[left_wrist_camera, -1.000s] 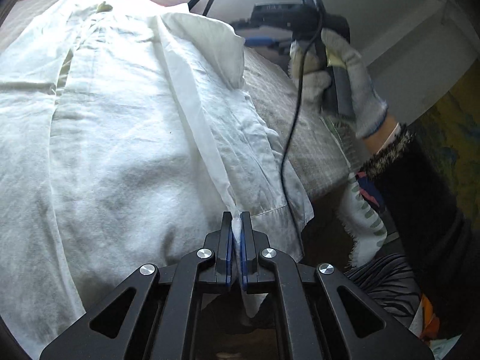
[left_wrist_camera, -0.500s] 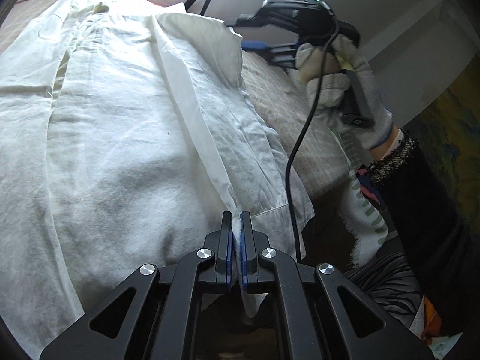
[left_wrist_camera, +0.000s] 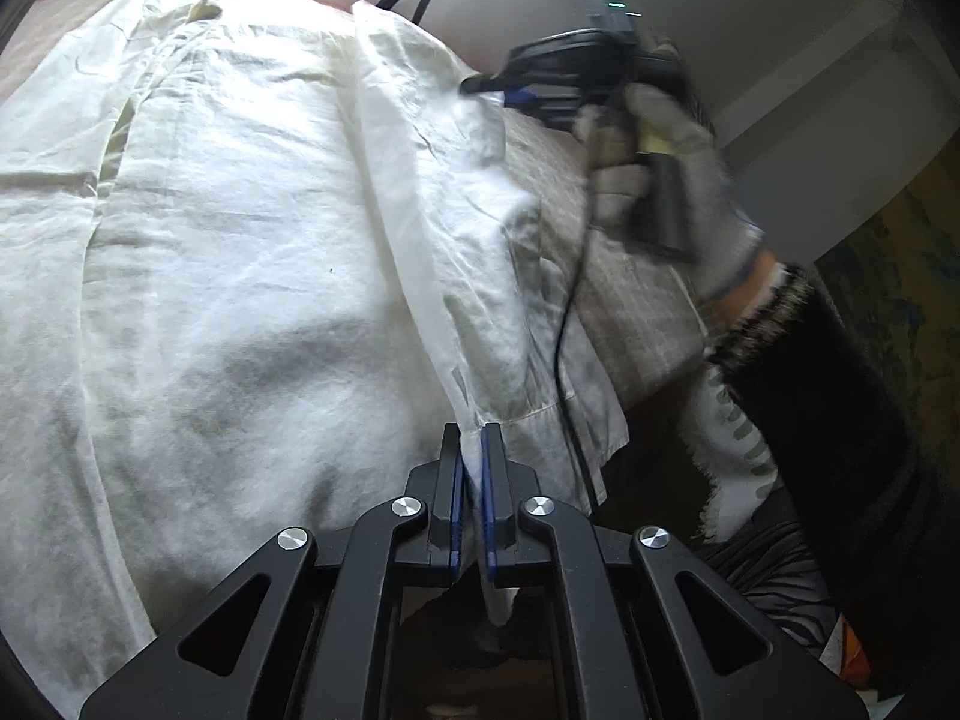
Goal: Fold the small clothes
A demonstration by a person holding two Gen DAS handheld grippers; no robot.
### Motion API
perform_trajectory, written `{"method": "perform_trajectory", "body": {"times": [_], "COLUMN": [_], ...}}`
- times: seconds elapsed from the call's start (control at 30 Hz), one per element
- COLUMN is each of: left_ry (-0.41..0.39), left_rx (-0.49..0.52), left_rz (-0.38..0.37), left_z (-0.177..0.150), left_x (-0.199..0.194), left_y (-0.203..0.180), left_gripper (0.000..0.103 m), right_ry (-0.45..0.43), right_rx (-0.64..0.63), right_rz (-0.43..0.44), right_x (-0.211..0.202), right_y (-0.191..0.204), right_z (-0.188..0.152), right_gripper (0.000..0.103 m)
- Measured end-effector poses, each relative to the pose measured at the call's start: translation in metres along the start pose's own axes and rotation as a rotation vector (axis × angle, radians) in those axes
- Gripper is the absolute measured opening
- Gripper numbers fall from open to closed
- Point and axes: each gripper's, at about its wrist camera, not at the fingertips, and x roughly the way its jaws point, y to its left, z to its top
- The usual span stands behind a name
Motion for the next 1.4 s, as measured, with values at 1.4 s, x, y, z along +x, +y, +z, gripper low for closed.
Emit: {"method": "perform_trajectory", "body": {"times": [1.4], "left_ry": [0.063], "left_rx": [-0.030], "left_rz": [-0.022], "left_z": [-0.032], "left_x": [0.002], "left_y": [-0.005], "left_gripper": [0.004], "right_ry": [0.225], "right_rx": [-0.074], "right_rz": [0.096], "right_x": [-0.078], "right_y": [0.033], "right_z": [-0.217], "right_gripper": [0.003]}}
